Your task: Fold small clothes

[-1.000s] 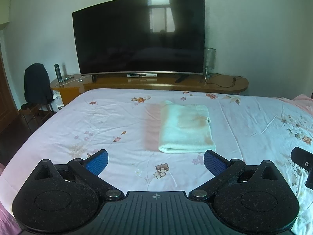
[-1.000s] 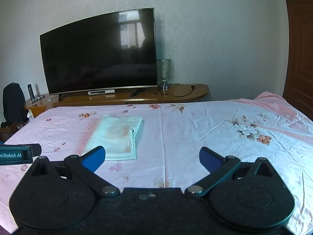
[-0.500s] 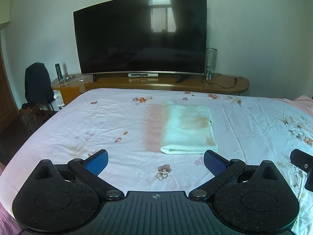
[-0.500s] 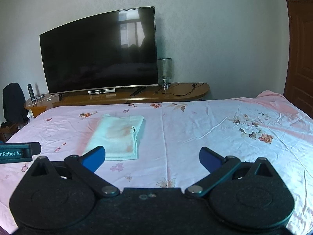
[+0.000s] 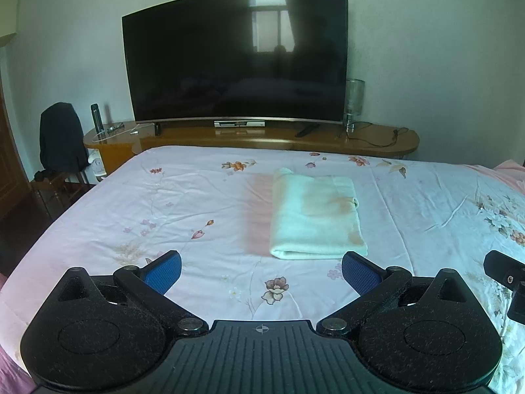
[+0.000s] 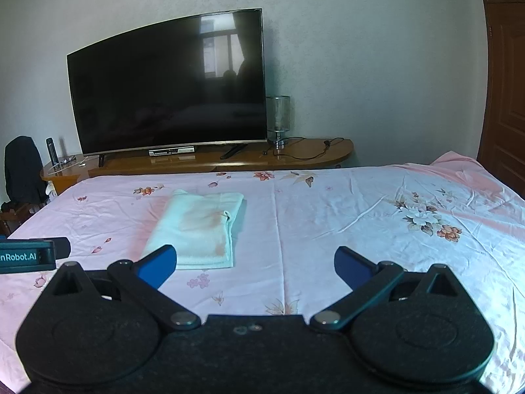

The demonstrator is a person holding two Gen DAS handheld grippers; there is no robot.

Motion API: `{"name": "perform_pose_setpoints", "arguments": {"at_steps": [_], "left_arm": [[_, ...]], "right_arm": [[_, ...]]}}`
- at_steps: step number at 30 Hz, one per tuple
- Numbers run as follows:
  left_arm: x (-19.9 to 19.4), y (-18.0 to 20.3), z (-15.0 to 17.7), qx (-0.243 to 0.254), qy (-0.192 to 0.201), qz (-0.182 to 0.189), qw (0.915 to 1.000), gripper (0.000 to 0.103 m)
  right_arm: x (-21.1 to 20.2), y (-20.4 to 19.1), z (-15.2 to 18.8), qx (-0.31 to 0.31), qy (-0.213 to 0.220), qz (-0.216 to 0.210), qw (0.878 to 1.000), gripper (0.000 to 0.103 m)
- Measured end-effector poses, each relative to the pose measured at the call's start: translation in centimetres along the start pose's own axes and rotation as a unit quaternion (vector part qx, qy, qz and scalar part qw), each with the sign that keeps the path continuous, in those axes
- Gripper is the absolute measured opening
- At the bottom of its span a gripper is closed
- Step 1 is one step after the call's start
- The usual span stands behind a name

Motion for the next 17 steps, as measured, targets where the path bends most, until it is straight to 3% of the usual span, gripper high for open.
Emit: {"name": "perform_pose_setpoints", "arguments": {"at_steps": [8, 17], "left_arm": [[1.0, -0.7, 0.0, -0.008, -0.003, -0.001, 1.0000, 0.103], [2.6, -0.6, -0.6, -0.010, 0.022, 0.036, 0.9991, 0.103]], "right_arm": [[0.2, -0.2, -0.1, 0.000, 0.000, -0.001, 1.000, 0.102], [0.8, -0.2, -0.1, -0.002, -0.001, 0.002, 1.000, 0.102]]}}
Point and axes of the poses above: each gripper's, at about its wrist camera, not at the fingertips, and x roughly the way its jaws point, y to its right, z to its underside, the point moved 8 cm from there along x, roughly the way its jaws point, and after that the axes turned 7 degrees about z, right-handed, at the moved point
